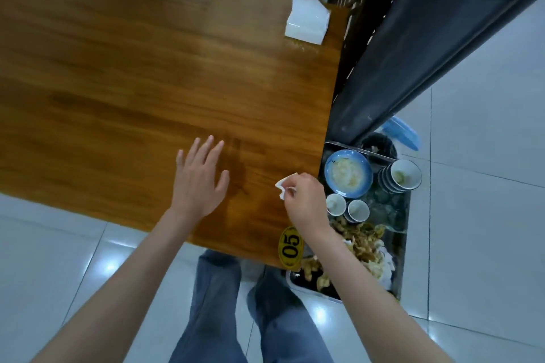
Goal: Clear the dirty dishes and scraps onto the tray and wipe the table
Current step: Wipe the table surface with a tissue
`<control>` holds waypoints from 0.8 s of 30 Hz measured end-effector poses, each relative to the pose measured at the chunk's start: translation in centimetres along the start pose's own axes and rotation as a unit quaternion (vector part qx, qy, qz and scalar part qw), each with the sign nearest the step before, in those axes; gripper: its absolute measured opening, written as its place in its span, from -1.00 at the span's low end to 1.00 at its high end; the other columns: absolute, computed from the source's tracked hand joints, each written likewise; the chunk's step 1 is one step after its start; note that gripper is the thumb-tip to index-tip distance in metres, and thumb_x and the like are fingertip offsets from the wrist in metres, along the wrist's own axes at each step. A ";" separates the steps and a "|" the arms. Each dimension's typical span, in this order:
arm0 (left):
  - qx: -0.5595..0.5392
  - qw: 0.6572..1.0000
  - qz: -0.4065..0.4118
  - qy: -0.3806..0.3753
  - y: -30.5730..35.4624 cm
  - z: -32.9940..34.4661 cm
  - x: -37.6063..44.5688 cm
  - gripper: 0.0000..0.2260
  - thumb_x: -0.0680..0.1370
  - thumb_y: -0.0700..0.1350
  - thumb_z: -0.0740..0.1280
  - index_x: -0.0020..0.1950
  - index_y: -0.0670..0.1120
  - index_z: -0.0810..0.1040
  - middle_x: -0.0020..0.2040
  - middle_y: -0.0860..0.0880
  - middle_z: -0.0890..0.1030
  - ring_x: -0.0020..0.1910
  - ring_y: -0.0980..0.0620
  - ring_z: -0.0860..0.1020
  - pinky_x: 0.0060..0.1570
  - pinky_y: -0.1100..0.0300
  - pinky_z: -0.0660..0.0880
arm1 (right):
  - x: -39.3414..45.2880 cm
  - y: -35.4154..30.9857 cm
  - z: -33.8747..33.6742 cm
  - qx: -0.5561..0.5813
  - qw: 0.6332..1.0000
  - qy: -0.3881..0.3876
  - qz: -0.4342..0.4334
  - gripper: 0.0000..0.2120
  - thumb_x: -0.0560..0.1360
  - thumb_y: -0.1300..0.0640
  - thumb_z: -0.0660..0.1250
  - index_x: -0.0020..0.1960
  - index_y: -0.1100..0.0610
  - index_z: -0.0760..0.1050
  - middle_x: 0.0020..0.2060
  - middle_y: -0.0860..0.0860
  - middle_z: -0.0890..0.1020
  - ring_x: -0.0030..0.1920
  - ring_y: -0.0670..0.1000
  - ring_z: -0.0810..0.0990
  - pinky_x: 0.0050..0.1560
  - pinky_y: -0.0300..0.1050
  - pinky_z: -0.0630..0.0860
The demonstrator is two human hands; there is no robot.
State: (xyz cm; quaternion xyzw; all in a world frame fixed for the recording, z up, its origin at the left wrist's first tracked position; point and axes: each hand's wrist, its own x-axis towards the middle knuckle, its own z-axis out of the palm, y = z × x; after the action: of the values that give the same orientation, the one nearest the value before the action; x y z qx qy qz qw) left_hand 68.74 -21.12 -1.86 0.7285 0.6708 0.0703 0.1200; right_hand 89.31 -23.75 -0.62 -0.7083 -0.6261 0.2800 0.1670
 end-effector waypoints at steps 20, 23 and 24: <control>0.005 0.995 0.087 -0.058 -6.5 4.0 6.3 -0.49 0.52 -0.02 0.08 0.49 -0.03 0.22 0.50 -0.08 0.23 0.50 -0.14 0.09 0.41 -0.14 -0.01 | 11.1 -3.3 4.6 -0.049 0.997 0.052 0.024 -0.80 0.54 0.28 0.24 0.11 0.25 0.57 0.03 0.13 0.58 0.05 0.06 0.51 -0.08 -0.27 0.35; -0.006 0.995 0.089 -0.050 -6.8 4.3 6.3 -0.49 0.52 -0.02 0.08 0.49 -0.03 0.24 0.49 -0.09 0.25 0.49 -0.15 0.11 0.40 -0.16 0.01 | 11.4 -3.5 5.4 -0.086 0.994 0.056 0.037 -0.81 0.54 0.27 0.24 0.08 0.21 0.59 -0.01 0.12 0.59 0.04 0.06 0.49 -0.11 -0.25 0.35; -0.008 0.995 0.090 -0.048 -6.9 4.3 6.3 -0.49 0.51 -0.01 0.07 0.48 -0.03 0.25 0.48 -0.09 0.26 0.49 -0.15 0.12 0.40 -0.17 0.02 | 11.2 -3.7 5.7 -0.095 0.993 0.060 0.040 -0.81 0.54 0.27 0.24 0.07 0.19 0.60 -0.02 0.11 0.59 0.03 0.05 0.48 -0.13 -0.25 0.34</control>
State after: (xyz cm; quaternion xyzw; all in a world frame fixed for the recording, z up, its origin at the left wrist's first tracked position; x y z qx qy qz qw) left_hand 63.84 -14.67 -8.21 0.7873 0.5957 0.0511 0.1508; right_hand 83.64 -12.84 -5.03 -0.7607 -0.6102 0.1827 0.1252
